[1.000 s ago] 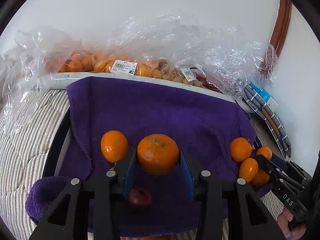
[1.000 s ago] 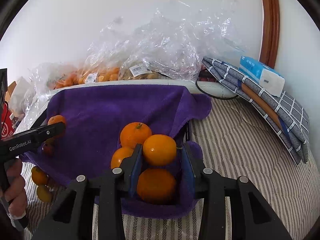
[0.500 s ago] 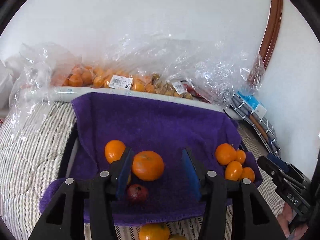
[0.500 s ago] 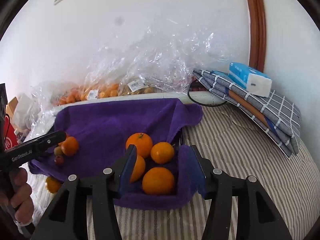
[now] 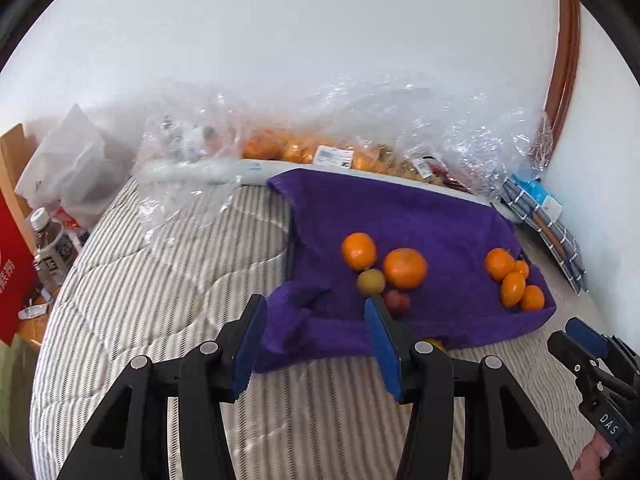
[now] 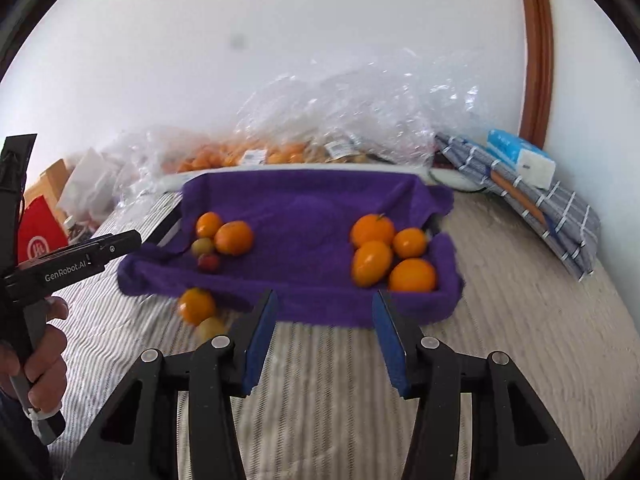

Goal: Organize fruits
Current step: 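Withdraw both open grippers toward the last loose fruits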

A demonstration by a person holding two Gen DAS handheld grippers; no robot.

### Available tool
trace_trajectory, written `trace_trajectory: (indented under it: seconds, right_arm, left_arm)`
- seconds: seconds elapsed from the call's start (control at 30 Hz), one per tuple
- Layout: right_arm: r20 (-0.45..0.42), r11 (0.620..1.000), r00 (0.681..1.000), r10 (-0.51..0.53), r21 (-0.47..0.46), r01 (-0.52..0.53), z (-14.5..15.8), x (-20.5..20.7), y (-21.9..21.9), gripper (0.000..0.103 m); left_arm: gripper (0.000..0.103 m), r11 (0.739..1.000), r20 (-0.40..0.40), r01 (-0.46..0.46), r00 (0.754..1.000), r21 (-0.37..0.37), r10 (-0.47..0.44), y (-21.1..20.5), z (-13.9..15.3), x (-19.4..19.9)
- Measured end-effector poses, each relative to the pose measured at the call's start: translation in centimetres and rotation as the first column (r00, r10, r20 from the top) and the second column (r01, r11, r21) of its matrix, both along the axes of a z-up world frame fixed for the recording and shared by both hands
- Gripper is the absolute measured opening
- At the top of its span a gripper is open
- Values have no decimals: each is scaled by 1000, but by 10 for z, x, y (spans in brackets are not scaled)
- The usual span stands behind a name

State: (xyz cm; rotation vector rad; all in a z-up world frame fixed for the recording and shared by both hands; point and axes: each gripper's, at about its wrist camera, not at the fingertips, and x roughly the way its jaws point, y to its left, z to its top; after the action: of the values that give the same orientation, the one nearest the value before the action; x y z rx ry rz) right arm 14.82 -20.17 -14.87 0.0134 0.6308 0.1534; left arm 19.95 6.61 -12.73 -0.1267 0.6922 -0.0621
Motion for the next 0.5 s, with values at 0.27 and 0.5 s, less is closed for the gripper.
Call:
trace_trajectory:
  seconds: [0.27, 0.5]
  right_arm:
    - [-55, 993, 992, 115, 6, -115, -23, -8, 56, 49]
    - [-118, 986, 981, 157, -30, -161, -42, 12, 82, 42]
  left_arm:
    - [48, 999, -10, -20, 1000, -37, 20, 42, -14, -24]
    - [49, 999, -35, -5, 999, -39, 3, 48, -24, -24]
